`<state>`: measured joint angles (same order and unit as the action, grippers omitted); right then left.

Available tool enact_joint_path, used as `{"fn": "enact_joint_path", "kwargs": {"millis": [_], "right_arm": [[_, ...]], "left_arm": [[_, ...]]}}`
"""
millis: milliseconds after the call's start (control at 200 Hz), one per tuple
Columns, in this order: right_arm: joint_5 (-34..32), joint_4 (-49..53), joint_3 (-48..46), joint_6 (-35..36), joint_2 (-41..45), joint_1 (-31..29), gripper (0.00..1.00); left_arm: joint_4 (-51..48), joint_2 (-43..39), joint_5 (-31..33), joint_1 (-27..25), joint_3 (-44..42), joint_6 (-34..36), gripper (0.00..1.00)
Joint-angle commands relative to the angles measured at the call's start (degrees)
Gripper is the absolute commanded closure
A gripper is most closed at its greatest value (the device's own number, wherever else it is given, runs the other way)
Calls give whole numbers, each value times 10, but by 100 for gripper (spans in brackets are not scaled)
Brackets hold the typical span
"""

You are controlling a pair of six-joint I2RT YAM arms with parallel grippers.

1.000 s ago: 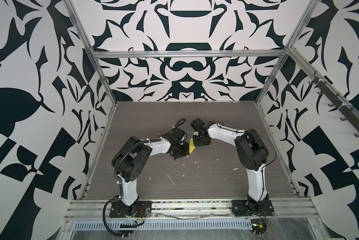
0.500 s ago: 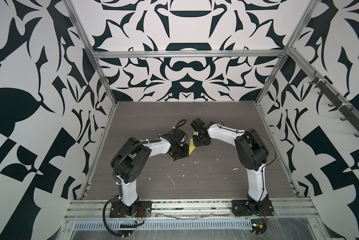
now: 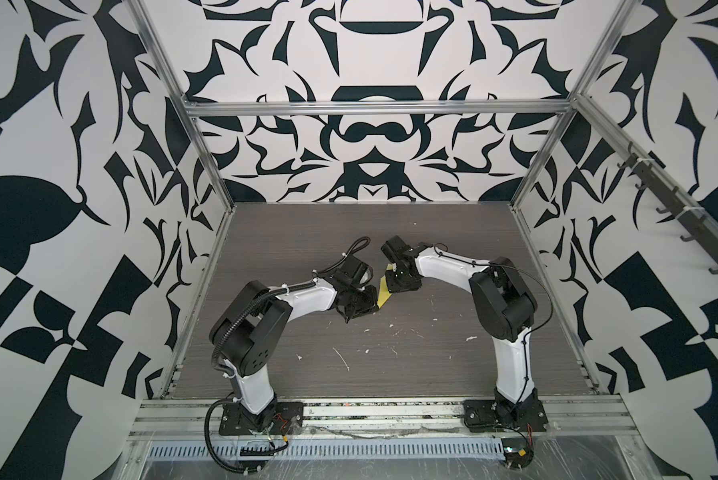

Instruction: Fold a paper plane with a square sheet of paper (pick it up from the middle)

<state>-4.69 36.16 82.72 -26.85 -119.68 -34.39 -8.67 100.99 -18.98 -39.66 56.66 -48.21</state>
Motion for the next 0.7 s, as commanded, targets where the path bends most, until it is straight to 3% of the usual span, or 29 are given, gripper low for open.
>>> {"fn": "enact_joint_path", "kwargs": {"millis": [0, 445, 695], "right_arm": [[-19, 57, -50, -6, -87, 5, 51], [-18, 56, -50, -6, -89, 6, 52], [-19, 56, -51, -6, -89, 6, 52]], "left_arm": [[32, 6, -11, -1, 10, -11, 100], [-15, 65, 51, 0, 58, -3, 100], [-30, 80, 51, 0, 60, -3, 100]]}}
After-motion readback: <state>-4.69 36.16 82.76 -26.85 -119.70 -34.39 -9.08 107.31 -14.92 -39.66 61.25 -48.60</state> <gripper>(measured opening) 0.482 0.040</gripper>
